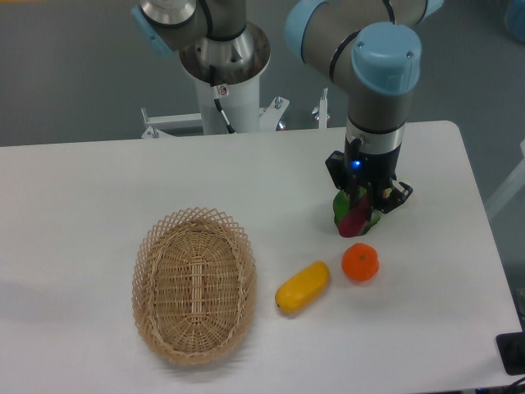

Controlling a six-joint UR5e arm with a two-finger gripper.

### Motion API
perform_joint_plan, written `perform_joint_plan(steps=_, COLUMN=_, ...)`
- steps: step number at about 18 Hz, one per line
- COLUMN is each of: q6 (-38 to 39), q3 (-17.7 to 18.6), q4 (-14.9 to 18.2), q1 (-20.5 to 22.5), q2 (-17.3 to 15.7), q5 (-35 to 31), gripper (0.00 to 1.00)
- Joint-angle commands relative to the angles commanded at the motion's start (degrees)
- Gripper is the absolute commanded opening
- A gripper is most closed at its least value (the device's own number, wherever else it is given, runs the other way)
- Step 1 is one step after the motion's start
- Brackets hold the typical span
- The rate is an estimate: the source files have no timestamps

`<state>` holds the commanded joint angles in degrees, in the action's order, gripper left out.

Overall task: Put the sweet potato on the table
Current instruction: 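Lift the held purple sweet potato up and away from the green bok choy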

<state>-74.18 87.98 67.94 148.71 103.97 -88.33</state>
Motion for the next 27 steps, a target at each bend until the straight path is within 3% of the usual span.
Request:
perform_joint_plan(steps=8, q6=-1.31, q3=5.88, q4=-1.14, q1=0.09, q2=-2.02, q5=0.0, gripper=0.3)
perform_joint_plan(steps=16, q6=-1.67, q3=7.47, q4=-1.05, q1=-0.09, q2=-2.64, q5=-0.17, gripper=0.3)
perform_joint_plan(steps=21, q6=-4.48, q3=12.3, q4=-1.4, q1=-0.17, q2=-4.66, q5=-0.09, gripper=0.3)
perform_joint_plan(steps=25, q6=-3.87, q3=16.68, q4=-7.19, q1=-0.7, q2=-4.92, q5=-0.26, gripper=0.3)
perform_joint_plan(steps=27, q6=-3.17, q3=19.85, q4=-11.93, q1=-0.97, q2=-4.92, q5=-0.26, gripper=0.3)
